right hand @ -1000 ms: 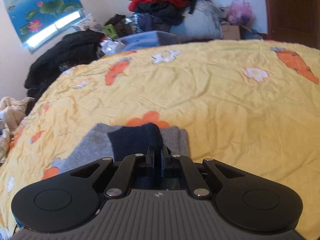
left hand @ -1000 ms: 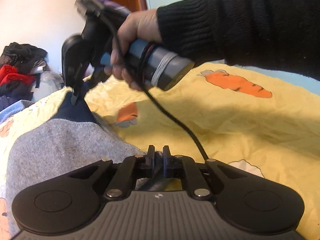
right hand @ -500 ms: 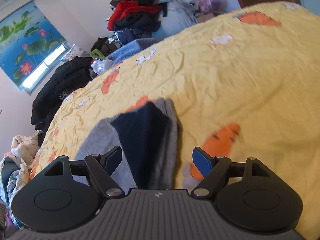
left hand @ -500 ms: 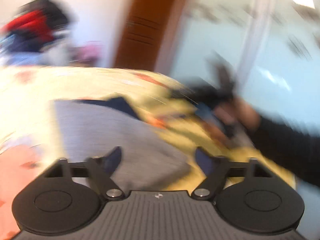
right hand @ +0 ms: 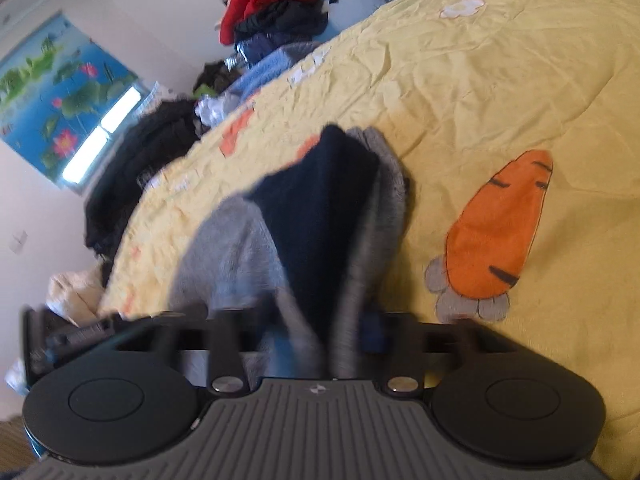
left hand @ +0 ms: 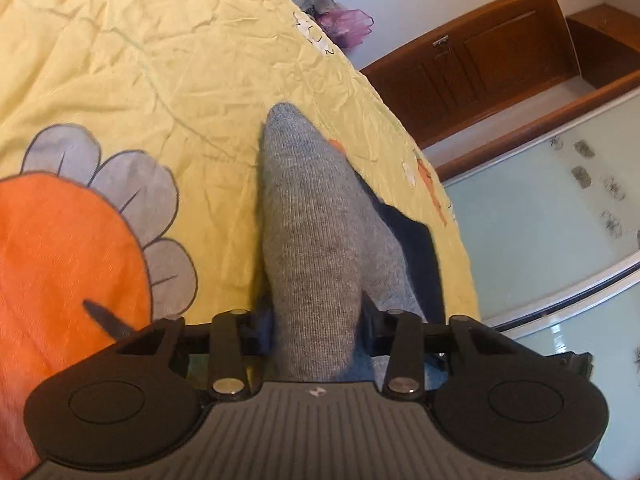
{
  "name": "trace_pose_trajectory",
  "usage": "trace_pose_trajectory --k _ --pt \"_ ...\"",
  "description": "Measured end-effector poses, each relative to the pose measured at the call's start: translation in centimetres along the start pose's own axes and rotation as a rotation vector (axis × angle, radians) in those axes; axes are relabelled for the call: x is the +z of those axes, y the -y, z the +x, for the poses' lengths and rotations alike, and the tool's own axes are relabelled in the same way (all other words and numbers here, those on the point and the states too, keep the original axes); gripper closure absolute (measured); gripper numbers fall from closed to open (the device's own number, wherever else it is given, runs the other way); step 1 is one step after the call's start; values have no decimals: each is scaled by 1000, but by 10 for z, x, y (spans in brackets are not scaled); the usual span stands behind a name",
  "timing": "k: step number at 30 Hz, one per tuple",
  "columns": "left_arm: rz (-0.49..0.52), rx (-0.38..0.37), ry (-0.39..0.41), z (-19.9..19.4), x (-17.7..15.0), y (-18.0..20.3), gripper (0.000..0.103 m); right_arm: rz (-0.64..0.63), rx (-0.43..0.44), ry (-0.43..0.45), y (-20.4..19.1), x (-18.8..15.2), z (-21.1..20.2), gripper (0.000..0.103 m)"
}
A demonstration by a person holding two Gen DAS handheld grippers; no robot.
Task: Fold small clothes
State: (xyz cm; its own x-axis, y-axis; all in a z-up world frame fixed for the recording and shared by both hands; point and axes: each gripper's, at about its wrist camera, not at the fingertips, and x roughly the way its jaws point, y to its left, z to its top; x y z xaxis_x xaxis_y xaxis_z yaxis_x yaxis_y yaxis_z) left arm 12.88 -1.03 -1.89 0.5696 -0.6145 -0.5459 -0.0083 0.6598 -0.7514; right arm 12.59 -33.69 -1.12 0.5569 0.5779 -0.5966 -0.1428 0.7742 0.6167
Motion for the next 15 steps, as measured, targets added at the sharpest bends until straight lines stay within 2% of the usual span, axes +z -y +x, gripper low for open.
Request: trace_pose_trajectory --k 2,5,10,13,15 --pt "52 34 8 0 3 11 71 -17 -4 18 -6 -3 -1 66" --pt "140 78 27 -21 -1 20 73 -16 20 33 -19 -1 -2 67" --pt "206 130 130 -65 22 19 73 -33 127 16 -55 3 18 68" --pt "183 185 104 -71 34 -2 73 -53 148 -12 -70 4 42 68" --pt "184 222 72 -70 28 -15 71 -59 119 -29 -72 3 57 67"
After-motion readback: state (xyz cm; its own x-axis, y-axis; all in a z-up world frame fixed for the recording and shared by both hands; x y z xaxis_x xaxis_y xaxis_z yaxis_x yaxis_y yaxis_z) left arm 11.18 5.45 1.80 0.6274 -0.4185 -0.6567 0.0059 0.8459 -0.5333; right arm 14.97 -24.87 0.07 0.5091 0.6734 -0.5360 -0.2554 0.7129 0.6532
